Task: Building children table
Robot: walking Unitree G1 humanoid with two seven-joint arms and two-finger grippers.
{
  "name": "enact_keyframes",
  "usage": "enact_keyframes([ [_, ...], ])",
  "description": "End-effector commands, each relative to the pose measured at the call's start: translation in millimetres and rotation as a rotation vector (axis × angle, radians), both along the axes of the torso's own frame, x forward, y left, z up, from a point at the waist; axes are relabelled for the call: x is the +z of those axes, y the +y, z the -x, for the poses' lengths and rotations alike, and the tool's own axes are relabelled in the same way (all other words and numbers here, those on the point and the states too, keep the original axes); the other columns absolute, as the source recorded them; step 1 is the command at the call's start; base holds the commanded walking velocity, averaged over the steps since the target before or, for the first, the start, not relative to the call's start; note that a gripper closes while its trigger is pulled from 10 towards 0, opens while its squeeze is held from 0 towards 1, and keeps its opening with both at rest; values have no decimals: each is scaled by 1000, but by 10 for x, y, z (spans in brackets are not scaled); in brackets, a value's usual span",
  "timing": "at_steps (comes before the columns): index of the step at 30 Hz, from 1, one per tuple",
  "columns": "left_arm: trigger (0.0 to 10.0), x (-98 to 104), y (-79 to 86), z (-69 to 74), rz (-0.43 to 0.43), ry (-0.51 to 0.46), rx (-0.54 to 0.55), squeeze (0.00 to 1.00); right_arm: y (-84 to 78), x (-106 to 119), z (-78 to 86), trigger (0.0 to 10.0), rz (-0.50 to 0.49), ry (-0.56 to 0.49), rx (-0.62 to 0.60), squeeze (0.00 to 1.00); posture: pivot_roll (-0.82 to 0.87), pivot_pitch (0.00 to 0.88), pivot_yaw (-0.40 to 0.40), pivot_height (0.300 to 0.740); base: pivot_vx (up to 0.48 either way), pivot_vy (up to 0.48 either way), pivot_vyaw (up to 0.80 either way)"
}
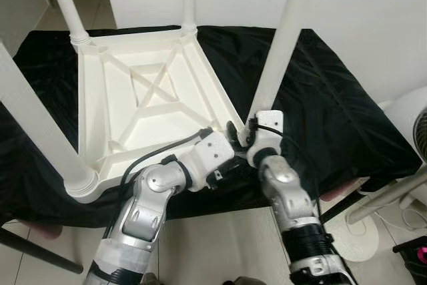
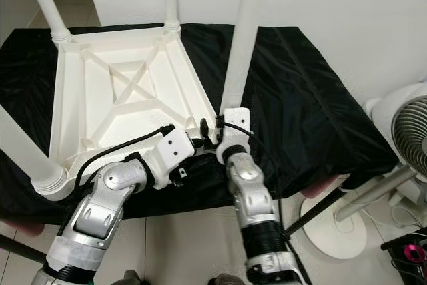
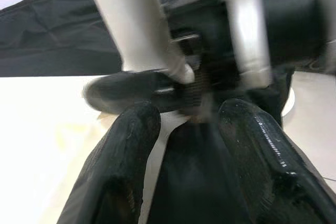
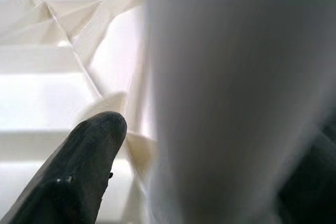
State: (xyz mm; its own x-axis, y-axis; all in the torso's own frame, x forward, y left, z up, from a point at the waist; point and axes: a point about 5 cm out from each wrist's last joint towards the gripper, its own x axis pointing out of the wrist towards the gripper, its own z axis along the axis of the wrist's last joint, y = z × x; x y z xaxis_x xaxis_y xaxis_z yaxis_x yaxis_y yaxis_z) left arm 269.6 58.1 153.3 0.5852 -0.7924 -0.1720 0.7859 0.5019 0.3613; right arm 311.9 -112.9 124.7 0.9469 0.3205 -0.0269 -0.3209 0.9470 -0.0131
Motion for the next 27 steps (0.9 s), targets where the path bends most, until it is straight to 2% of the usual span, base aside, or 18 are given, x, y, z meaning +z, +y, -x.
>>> enact_keyframes([
  [1,10000,1,35,-69,14,-46,137,0,-20,-24,42,10000,14,-1,87,1000,-80,0,-23,740,0,0,0],
  [2,10000,6,36,-73,14,-47,137,0,-97,-37,58,10000,45,-7,140,1000,-80,0,-23,740,0,0,0],
  [3,10000,6,36,-73,14,-47,137,0,-97,-37,58,10000,45,-7,140,1000,-80,0,-23,740,0,0,0],
  [4,10000,10,37,-74,14,-48,137,0,-161,-44,69,10000,55,-4,178,90,-80,0,-23,740,0,0,0],
  [5,10000,12,36,-75,13,-50,137,0,-230,-41,67,10000,58,-2,209,0,-82,0,-21,740,0,0,0],
  [11,10000,22,33,-90,14,-53,134,0,-481,30,-66,10000,91,-21,239,0,-78,0,-23,740,0,0,0],
  [14,10000,21,29,-77,21,-41,117,0,-542,87,-126,10000,106,-38,270,0,-78,0,-21,740,0,0,0],
  [20,10000,11,2,-7,32,-6,37,0,-569,167,-227,10000,145,-56,360,0,-75,0,-20,740,0,0,0],
  [24,10000,14,-8,48,46,26,-24,0,-492,181,-314,10000,176,-40,440,0,-70,0,-20,740,0,0,0],
  [27,10000,12,-7,54,48,34,-30,0,-471,179,-331,10000,179,-38,450,0,-65,0,-21,740,0,0,0],
])
